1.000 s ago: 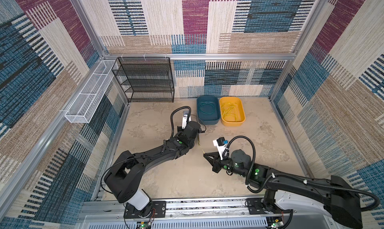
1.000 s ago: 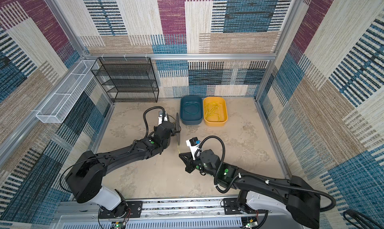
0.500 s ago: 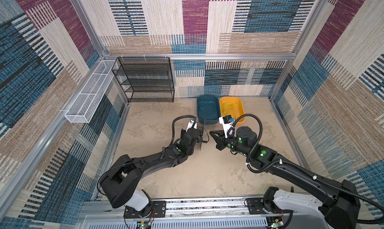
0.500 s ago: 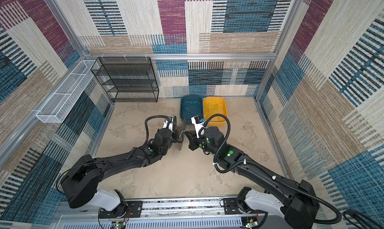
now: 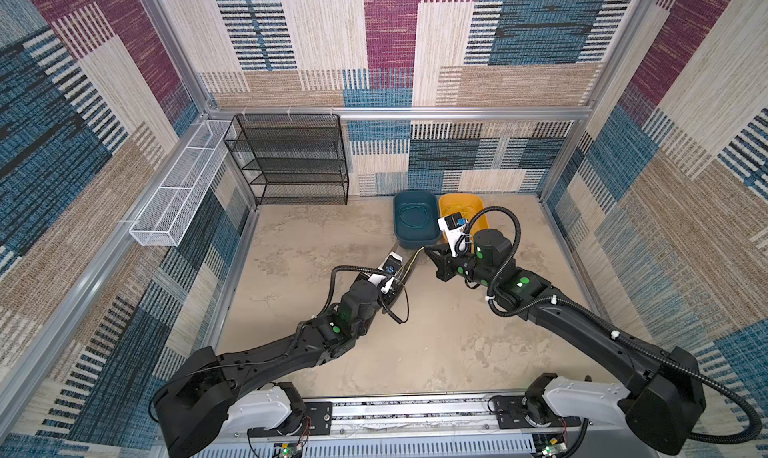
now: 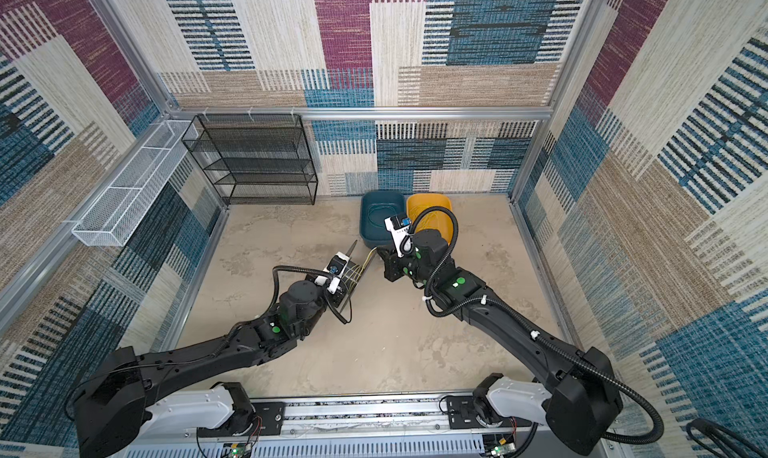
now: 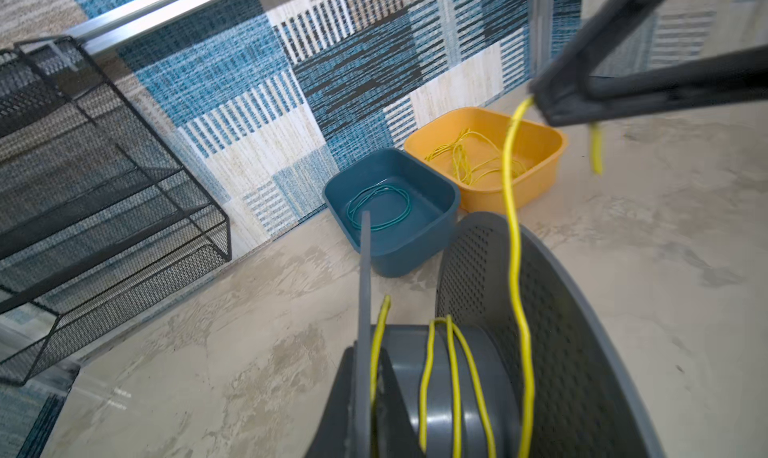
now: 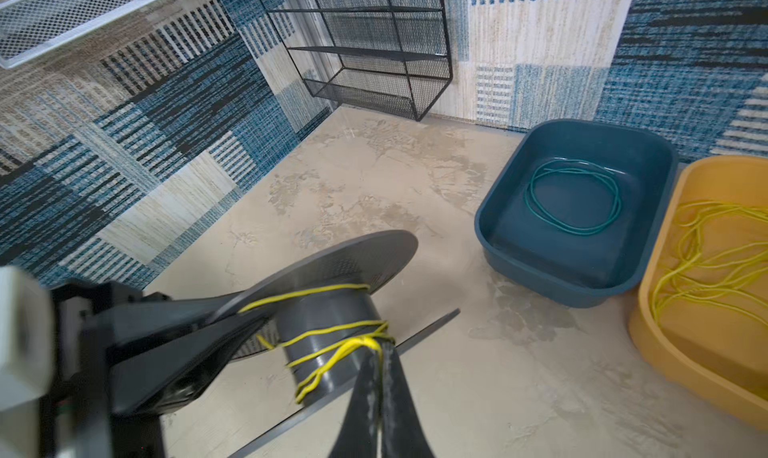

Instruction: Wrap the cables

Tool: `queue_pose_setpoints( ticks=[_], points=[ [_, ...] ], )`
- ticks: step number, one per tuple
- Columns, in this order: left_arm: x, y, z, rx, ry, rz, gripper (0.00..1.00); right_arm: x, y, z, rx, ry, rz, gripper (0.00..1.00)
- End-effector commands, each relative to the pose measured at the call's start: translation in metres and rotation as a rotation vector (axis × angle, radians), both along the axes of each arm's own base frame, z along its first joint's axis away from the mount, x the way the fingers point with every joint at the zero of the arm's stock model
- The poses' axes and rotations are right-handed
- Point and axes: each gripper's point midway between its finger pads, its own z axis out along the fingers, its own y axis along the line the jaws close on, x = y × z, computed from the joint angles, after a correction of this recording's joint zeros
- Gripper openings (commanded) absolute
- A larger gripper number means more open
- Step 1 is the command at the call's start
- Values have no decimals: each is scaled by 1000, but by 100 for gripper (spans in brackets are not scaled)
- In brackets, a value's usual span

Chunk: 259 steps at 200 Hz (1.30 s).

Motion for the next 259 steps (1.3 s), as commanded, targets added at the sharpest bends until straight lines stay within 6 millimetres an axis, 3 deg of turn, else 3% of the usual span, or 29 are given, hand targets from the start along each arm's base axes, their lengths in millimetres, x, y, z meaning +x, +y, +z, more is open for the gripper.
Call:
queue_pose_setpoints(
  ticks=[1, 60, 137, 205, 259],
  points=[
    [-22, -15, -3, 71, 61, -162, 0, 15, -2, 19, 30, -115, -19, 0],
    [-62, -12, 32, -7, 160, -306, 0, 35, -33, 14, 38, -155, -63, 0],
    [-86, -14, 92, -220, 181, -446, 0, 25, -25, -2, 73, -178, 44, 0],
    [-72, -1, 121, -411, 225, -497, 0, 31, -37, -20, 88, -163, 48, 0],
    [-50, 11, 146, -587, 269, -539, 0, 36, -33, -62, 67, -94, 94, 0]
  ],
)
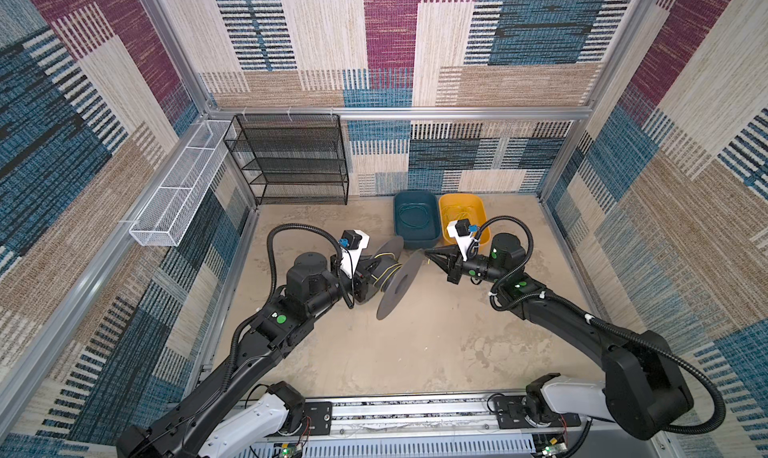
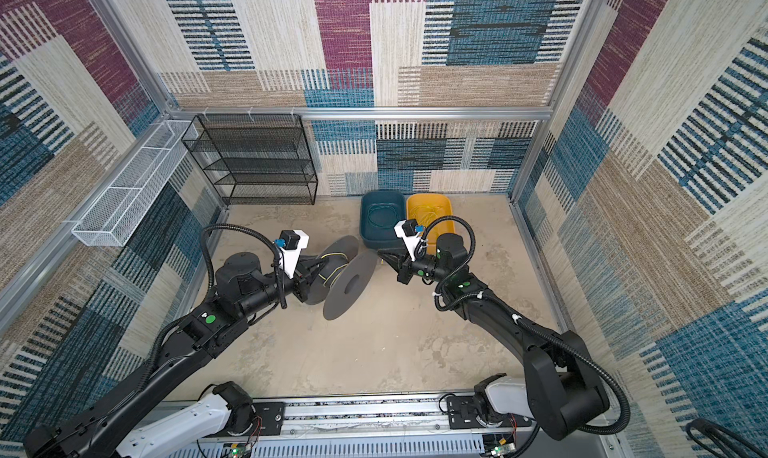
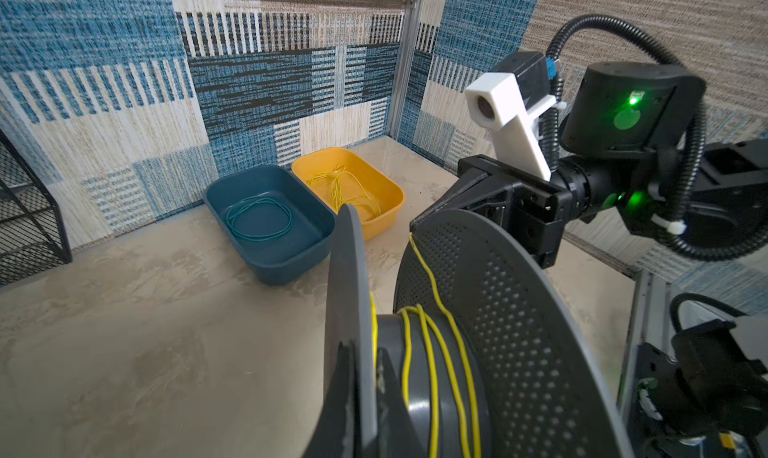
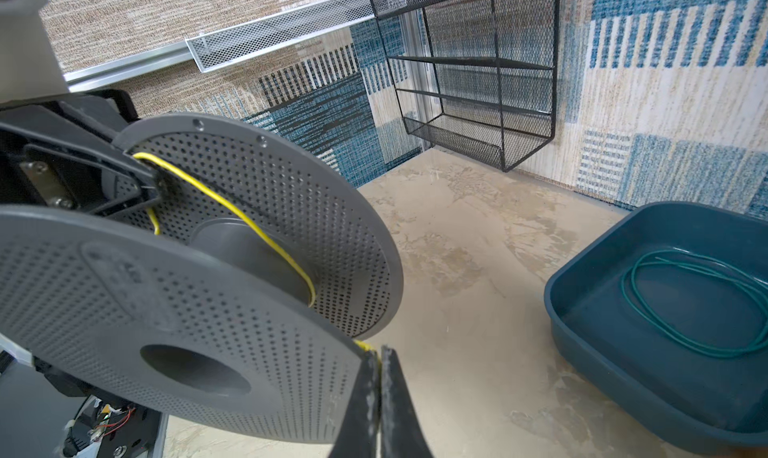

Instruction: Wrap the cables

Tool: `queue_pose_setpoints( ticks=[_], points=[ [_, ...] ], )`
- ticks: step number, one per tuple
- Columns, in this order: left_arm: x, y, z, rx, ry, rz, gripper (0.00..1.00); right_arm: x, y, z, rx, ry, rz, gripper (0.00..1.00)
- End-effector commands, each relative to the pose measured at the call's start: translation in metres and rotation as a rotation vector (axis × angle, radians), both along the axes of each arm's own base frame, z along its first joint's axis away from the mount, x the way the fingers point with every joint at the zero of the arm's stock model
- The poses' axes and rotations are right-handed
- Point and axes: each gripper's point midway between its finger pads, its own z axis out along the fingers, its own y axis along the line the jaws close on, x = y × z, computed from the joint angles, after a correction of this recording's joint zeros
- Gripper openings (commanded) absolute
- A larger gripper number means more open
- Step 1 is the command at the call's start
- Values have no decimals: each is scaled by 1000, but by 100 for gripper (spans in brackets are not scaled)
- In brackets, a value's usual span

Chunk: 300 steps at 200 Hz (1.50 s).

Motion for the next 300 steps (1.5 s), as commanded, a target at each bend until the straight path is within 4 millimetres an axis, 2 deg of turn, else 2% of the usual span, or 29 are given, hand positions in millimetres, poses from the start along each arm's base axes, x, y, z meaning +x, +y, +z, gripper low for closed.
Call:
queue_pose_setpoints(
  ticks=[1, 30, 76, 111, 165, 186, 204, 230, 261, 276, 282, 300],
  points=[
    [-19, -17, 67, -249, -66, -192, 0, 35, -29, -41, -89, 71, -228, 0],
    [-14, -15, 81, -331, -40, -246, 0, 35, -30, -60, -95, 89, -225, 0],
    [-3, -10, 94, -384, -19, -266, 0, 44, -42, -78, -76, 131, -238, 0],
    [10, -5, 104, -438, -12, -252, 0, 42, -38, -91, -50, 164, -206, 0],
    [26, -1, 119, -484, -16, -249, 0, 53, -38, -111, -62, 206, -206, 0],
    [34, 5, 124, -505, -37, -210, 0, 47, -35, -118, -33, 239, -181, 0],
    [43, 8, 126, -530, -34, -189, 0, 40, -33, -117, 16, 254, -162, 0],
    [50, 5, 127, -550, -19, -205, 0, 29, -30, -99, 110, 249, -131, 0],
    [58, 6, 119, -561, 1, -181, 0, 23, -29, -83, 148, 238, -109, 0],
    [64, 10, 117, -583, 9, -148, 0, 17, -25, -85, 154, 258, -81, 0],
    [64, 13, 126, -606, -24, -147, 0, 14, -24, -87, 158, 264, -77, 0],
    [72, 17, 129, -647, -28, -115, 0, 5, -23, -94, 170, 278, -66, 0]
  ],
)
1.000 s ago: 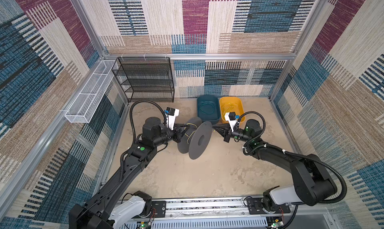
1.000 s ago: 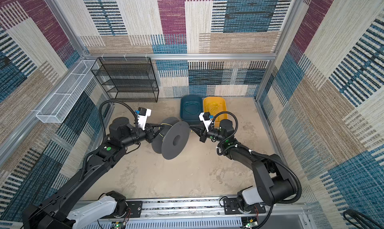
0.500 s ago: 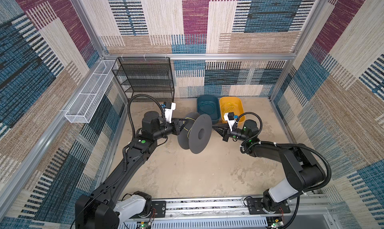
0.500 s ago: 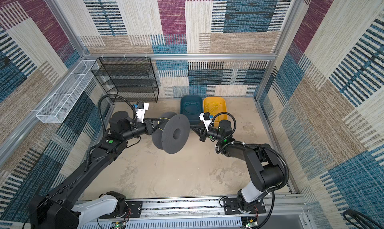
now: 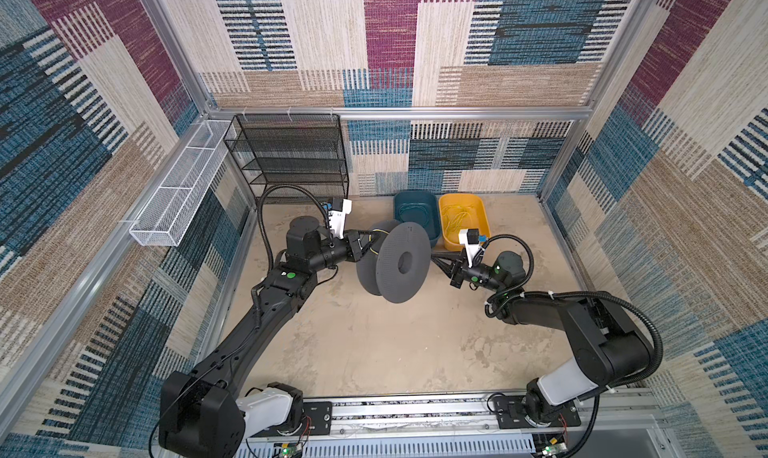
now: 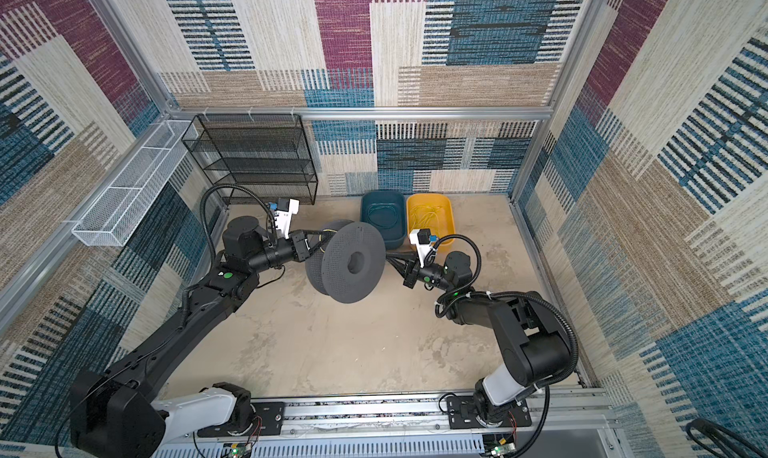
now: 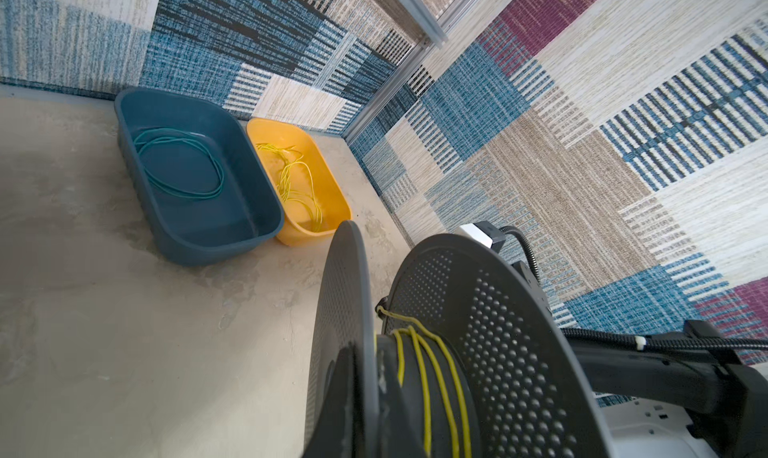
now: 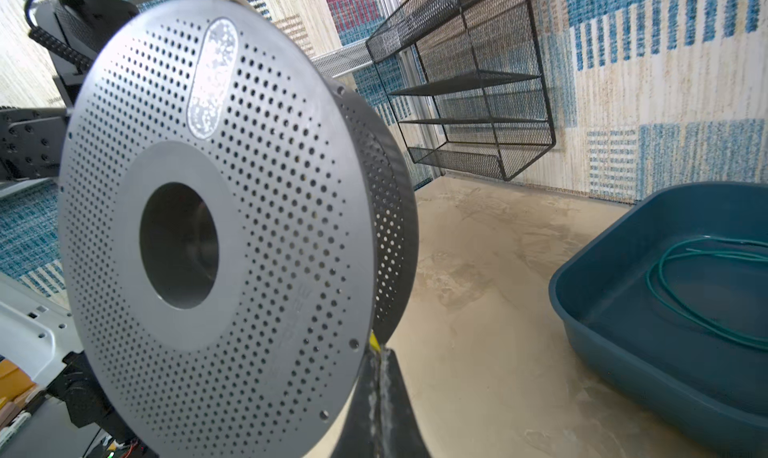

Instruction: Wrap the cables

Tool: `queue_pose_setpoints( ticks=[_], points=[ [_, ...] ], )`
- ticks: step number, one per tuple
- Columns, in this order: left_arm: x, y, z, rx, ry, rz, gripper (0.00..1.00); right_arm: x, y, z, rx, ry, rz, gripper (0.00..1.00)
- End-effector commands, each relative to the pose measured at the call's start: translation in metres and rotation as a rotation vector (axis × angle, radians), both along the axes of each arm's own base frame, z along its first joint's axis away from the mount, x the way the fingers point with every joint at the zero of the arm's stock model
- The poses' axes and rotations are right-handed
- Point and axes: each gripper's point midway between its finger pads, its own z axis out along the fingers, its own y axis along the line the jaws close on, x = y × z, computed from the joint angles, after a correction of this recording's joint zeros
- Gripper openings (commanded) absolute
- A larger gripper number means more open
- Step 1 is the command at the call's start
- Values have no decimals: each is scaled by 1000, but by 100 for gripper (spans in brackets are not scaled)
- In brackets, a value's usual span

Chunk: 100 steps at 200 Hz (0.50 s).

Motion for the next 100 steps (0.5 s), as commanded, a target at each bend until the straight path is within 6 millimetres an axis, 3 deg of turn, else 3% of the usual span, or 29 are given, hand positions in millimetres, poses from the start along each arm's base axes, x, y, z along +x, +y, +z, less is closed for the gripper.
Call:
queue_pose_setpoints(
  ticks=[1, 38, 100],
  points=[
    [-2, 12, 124, -275, -419, 43, 0, -4, -5, -52, -37, 242, -40, 0],
    [8, 10, 124, -310, -407, 40, 0, -20, 3, -56, -1, 274, 41, 0],
    [13, 10, 105, -267, -373, 55, 0, -11, 0, -58, -34, 292, -2, 0]
  ],
)
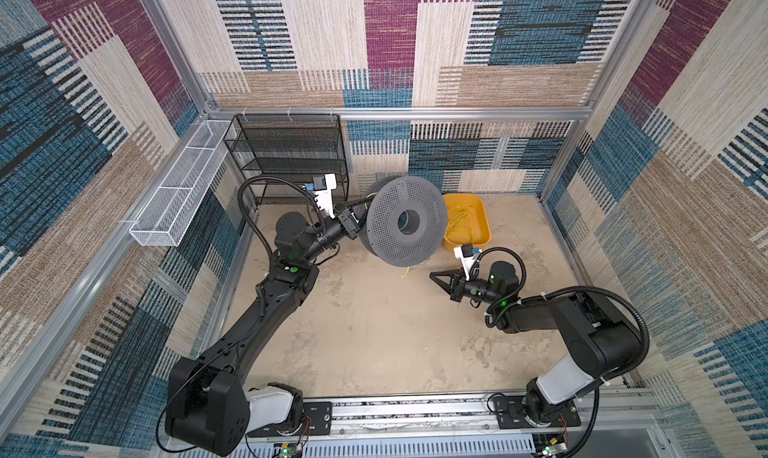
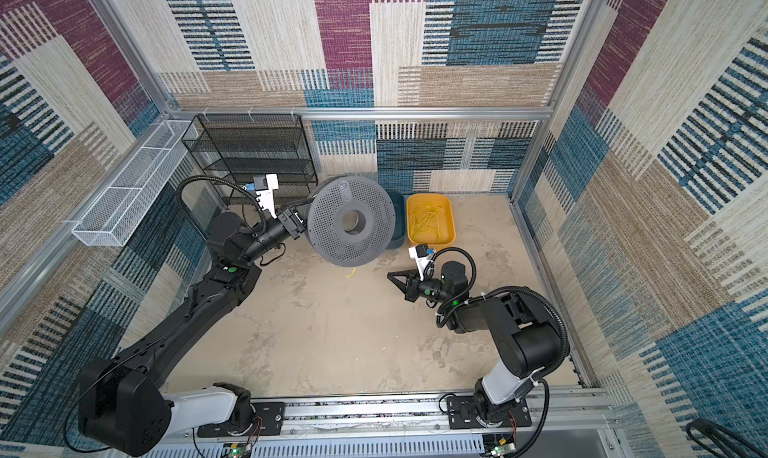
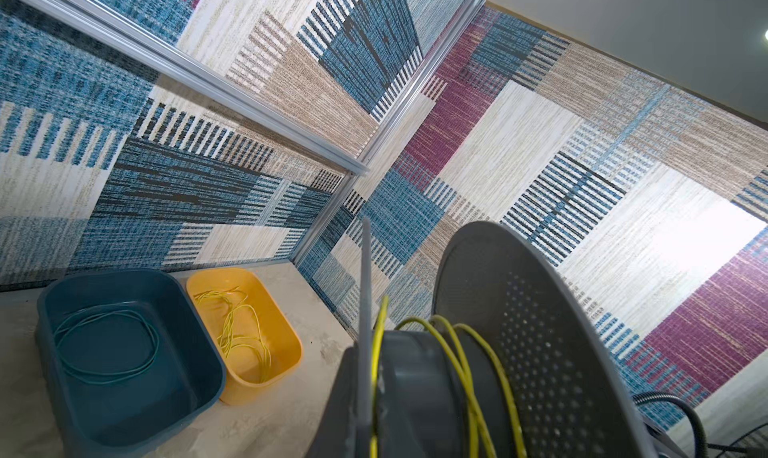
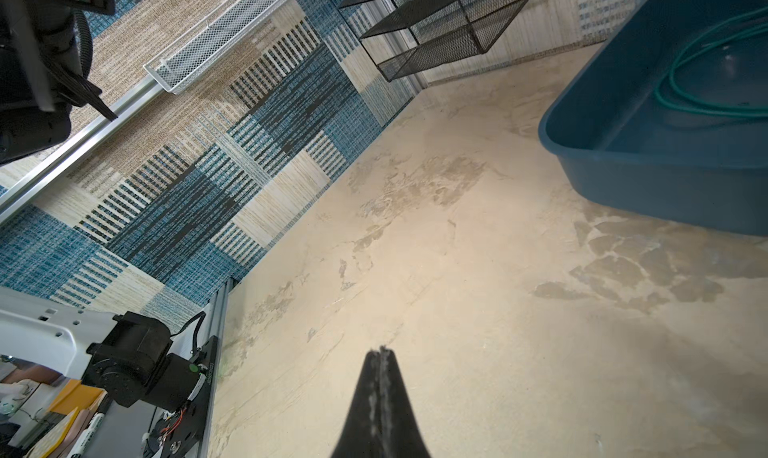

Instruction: Wrap the cables

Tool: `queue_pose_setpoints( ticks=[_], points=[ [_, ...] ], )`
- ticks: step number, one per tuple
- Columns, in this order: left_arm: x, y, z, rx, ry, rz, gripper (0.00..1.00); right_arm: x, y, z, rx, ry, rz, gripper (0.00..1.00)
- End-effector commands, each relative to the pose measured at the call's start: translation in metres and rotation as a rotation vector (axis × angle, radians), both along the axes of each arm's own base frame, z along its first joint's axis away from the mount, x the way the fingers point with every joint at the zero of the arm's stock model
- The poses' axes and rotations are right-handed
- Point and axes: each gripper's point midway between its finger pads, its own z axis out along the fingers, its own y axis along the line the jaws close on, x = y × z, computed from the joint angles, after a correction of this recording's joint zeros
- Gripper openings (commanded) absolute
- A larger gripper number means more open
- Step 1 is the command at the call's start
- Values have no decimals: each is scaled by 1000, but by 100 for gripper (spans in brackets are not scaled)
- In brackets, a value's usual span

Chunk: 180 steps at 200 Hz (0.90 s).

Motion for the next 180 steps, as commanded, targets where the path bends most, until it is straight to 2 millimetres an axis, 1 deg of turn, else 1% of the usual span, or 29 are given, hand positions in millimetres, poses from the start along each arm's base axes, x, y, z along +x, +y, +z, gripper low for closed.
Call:
queue_pose_setpoints(
  ticks=[1, 9, 14, 17, 21, 24, 33, 54, 64, 67, 70, 80, 91, 94, 104, 106, 116, 126, 142, 144, 161, 180],
  points=[
    [-5, 4, 16, -27, -75, 17, 0, 4, -1, -1, -15, 15, -19, 0],
    [-4, 4, 12, -14, -63, 19, 0, 6, -2, -2, -24, 24, -31, 0],
    [-3, 4, 7, 0, -49, 22, 0, 6, -4, -3, -29, 31, -46, 3],
    [2, 8, 5, 3, -38, 56, 0, 7, -5, -4, -34, 40, -60, 5],
    [3, 8, 3, 13, -31, 67, 0, 9, -8, -7, -42, 53, -82, 8],
    [5, 8, -6, 32, -4, 74, 0, 10, -9, -7, -49, 61, -96, 10],
    [7, 10, -17, 65, 20, 98, 0, 13, -14, -12, -69, 95, -139, 16],
    [8, 16, -53, 136, 97, 167, 0, 22, -35, -28, -137, 196, -293, 25],
    [4, 17, -67, 123, 124, 157, 0, 21, -43, -29, -157, 211, -339, 32],
    [3, 16, -74, 113, 150, 148, 0, 20, -45, -28, -161, 214, -349, 34],
    [2, 16, -77, 99, 152, 140, 0, 19, -48, -29, -165, 222, -363, 35],
    [-4, 11, -93, 79, 191, 94, 0, 18, -56, -25, -183, 227, -410, 38],
    [-9, 4, -113, 74, 240, 39, 0, 17, -69, -18, -205, 226, -478, 47],
    [-10, 2, -113, 61, 229, 29, 0, 17, -72, -17, -212, 228, -497, 49],
    [-15, -1, -129, 36, 248, 1, 0, 17, -85, -6, -226, 212, -561, 55],
    [-18, -4, -131, 34, 251, -26, 0, 16, -88, -6, -230, 214, -573, 56],
    [-23, -9, -147, 34, 278, -69, 0, 16, -100, 4, -227, 204, -624, 60],
    [-23, -11, -161, 41, 307, -71, 0, 14, -107, 12, -213, 194, -645, 63],
    [-20, -9, -179, 32, 322, -36, 0, 9, -108, 24, -184, 180, -640, 65],
    [-18, -7, -182, 32, 326, -18, 0, 9, -107, 25, -179, 179, -636, 65],
    [-10, -9, -205, 62, 360, 36, 0, 5, -105, 29, -159, 188, -623, 66],
    [-1, -6, -231, 81, 393, 107, 0, 1, -105, 34, -150, 180, -617, 67]
  ],
)
